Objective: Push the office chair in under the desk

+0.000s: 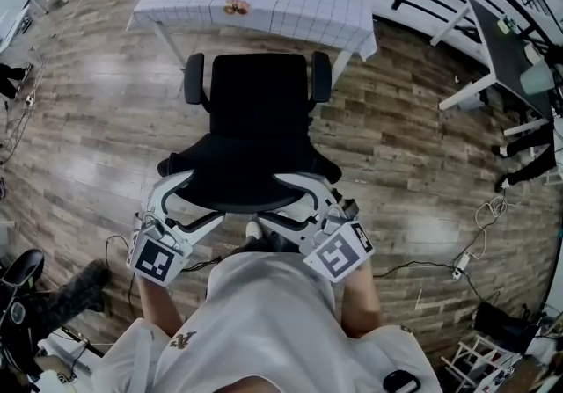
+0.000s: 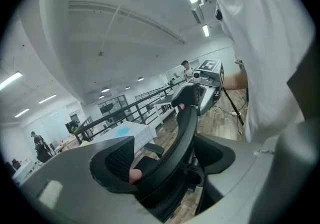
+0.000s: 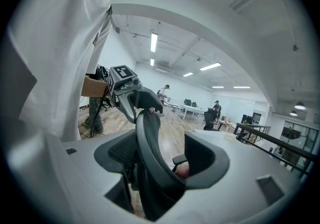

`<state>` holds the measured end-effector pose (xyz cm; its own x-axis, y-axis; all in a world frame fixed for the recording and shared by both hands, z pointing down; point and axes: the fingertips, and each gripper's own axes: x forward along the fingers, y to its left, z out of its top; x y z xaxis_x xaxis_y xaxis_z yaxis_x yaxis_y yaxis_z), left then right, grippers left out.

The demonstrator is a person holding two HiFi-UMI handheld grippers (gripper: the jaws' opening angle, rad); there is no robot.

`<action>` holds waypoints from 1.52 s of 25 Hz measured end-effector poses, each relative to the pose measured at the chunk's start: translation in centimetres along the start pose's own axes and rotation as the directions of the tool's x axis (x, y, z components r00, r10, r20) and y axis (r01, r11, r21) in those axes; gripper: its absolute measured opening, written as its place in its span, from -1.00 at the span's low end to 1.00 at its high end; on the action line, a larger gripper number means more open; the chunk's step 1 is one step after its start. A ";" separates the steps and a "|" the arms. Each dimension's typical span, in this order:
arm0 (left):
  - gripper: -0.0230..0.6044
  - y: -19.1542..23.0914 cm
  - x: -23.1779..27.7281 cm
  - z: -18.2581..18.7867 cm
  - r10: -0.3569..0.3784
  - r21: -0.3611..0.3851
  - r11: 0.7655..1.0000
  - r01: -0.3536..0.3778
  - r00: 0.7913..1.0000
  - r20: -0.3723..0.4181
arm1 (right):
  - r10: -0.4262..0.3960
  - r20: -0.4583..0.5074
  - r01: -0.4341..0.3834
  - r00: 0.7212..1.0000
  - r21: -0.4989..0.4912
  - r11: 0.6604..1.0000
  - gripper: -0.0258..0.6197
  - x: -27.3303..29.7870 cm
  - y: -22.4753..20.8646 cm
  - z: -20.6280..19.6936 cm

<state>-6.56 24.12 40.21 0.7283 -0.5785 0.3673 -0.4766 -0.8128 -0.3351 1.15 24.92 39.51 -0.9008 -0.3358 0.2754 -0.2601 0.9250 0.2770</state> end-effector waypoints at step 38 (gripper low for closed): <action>0.27 9.2 5.9 -1.0 -0.030 0.017 0.999 0.029 0.998 0.057 | -0.034 -0.018 0.035 0.999 0.034 0.999 0.04 4.3 -9.9 -1.6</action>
<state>-7.18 13.22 40.20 0.7689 -0.5492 0.3273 -0.4469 -0.8278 -0.3390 0.38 14.02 39.48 -0.8850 -0.3705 0.2818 -0.3033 0.9182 0.2548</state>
